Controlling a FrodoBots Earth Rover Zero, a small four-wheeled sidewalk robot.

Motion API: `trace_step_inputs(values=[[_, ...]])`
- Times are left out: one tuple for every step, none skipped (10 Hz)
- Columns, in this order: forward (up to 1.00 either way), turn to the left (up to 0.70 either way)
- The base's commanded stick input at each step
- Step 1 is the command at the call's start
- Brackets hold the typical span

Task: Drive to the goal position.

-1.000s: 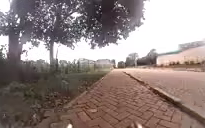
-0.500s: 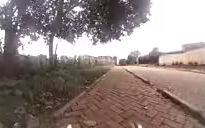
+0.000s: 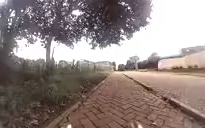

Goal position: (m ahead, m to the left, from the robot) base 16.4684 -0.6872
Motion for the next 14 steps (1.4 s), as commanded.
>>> trace_step_inputs(values=[[0.7, -0.35], [0.7, -0.35], [0.7, -0.2], [0.7, -0.05], [0.7, 0.09], [0.7, 0.09], [0.7, -0.04], [0.7, -0.19], [0.7, -0.34], [0.7, -0.35], [0.7, -0.35], [0.7, -0.35], [0.7, -0.35], [0.7, -0.35]])
